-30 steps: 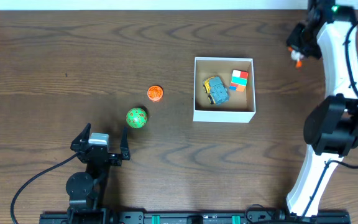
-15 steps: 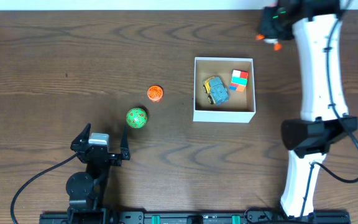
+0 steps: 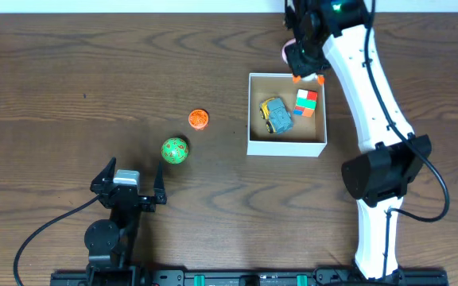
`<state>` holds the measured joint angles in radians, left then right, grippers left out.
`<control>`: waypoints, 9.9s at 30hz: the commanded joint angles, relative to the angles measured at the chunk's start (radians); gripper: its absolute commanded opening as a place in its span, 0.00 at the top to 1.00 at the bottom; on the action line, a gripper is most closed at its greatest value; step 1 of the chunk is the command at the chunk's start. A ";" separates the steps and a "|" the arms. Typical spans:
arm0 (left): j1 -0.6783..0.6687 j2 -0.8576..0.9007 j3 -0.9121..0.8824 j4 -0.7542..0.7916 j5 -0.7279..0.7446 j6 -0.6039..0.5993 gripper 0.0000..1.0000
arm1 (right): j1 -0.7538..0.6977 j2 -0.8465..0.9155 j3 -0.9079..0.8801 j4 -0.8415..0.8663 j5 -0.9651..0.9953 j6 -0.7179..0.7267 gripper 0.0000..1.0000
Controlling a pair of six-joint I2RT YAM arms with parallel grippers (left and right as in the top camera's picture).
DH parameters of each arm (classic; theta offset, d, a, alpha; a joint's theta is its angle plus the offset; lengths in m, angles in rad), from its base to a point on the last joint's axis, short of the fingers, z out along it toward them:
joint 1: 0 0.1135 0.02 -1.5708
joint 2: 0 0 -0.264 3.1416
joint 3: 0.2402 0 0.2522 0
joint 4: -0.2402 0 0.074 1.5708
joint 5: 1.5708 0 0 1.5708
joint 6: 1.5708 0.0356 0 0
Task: Pack container
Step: 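Carry the pink pig over the box and lower it inside, then open the right gripper and withdraw it to the right, then move the left gripper forward over the green numbered ball, then lower the left gripper and close it on the green ball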
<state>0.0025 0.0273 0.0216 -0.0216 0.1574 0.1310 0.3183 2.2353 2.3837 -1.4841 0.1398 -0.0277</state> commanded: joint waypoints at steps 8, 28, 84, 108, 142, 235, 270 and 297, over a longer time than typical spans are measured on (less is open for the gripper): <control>-0.004 0.003 -0.018 -0.034 0.015 -0.005 0.02 | 0.001 0.006 -0.121 0.025 -0.037 -0.079 0.73; -0.004 0.003 -0.018 -0.034 0.015 -0.005 0.02 | 0.042 0.005 -0.121 -0.012 -0.095 -0.203 0.72; -0.004 0.003 -0.018 -0.034 0.015 -0.005 0.02 | 0.151 0.004 0.329 -0.180 -0.412 0.041 0.06; -0.004 0.003 -0.018 -0.034 0.015 -0.005 0.02 | -0.194 0.003 0.235 -0.214 0.143 0.438 0.01; -0.004 0.003 -0.018 -0.034 0.015 -0.005 0.02 | -0.423 0.004 -0.277 0.090 -0.085 0.026 0.01; -0.187 1.538 0.917 -0.555 -0.119 -0.259 0.02 | -0.468 0.004 -0.322 0.094 -0.141 0.030 0.01; -0.189 1.613 0.912 -0.517 -0.079 -0.215 0.02 | -0.468 0.004 -0.322 0.094 -0.141 0.030 0.01; -0.189 1.624 0.912 -0.466 -0.079 -0.215 0.02 | -0.468 0.004 -0.322 0.094 -0.141 0.030 0.01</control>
<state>-0.1852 1.6478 0.9173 -0.4885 0.0753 -0.1001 -0.1547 2.2360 2.0644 -1.3899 -0.0010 0.0139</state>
